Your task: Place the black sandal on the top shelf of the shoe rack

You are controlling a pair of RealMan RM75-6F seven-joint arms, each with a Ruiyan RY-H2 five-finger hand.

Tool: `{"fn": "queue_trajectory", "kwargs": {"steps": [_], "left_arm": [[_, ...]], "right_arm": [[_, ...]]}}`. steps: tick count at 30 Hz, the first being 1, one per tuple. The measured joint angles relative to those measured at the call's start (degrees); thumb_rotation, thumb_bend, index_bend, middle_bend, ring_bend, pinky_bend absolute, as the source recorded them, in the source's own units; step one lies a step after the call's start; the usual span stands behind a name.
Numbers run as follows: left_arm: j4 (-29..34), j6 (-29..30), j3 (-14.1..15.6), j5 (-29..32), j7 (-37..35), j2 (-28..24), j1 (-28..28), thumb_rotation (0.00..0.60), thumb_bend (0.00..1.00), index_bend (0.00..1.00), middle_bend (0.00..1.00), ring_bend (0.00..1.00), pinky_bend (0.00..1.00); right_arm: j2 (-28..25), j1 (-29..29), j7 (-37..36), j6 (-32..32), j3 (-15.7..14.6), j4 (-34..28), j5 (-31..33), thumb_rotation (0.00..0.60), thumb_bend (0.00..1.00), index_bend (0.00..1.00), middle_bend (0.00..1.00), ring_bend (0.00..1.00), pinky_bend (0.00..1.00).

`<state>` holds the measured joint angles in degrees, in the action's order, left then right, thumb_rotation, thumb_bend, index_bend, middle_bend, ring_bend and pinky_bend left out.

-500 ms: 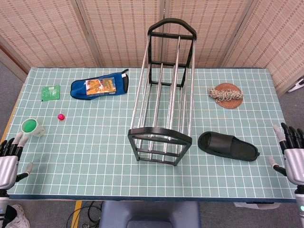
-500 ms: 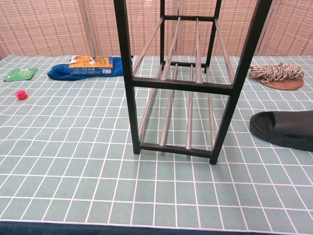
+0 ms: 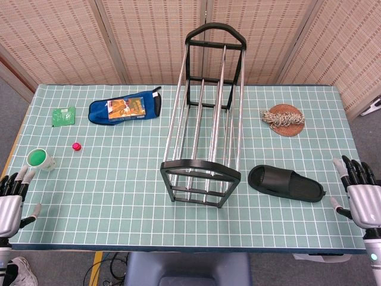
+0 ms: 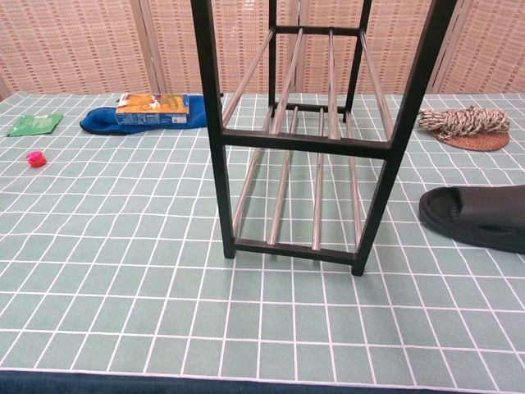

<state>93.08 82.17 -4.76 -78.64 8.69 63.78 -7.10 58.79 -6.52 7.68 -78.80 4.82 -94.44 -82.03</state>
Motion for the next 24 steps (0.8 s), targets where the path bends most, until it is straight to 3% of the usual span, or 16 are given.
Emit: {"fn": "queue_trajectory", "kwargs": {"steps": [8,14,24], "left_arm": [[0.23,0.86,-0.17,-0.10,0.36,0.01,0.27,0.600,0.38,0.04,0.00,0.00,0.00],[0.27,0.70,-0.23,0.14,0.45,0.04,0.25,0.600,0.38,0.04,0.00,0.00,0.00],[0.19,0.02,-0.45,0.85,0.25,-0.06,0.01,0.600,0.38,0.04,0.00,0.00,0.00]], "right_arm": [[-3.98,-6.03,-1.18,16.00,-0.39,-3.64,4.95,0.600,0.21,0.00,0.00,0.00,0.00],[-5.77,-10.90,-5.48,27.13,-0.48,-2.95,9.64,0.600,0.19,0.00,0.00,0.00,0.00],[-3.27,-12.19,-16.23,29.32,-0.87,4.44,8.82,0.600,0.19,0.00,0.00,0.00,0.00]]}}
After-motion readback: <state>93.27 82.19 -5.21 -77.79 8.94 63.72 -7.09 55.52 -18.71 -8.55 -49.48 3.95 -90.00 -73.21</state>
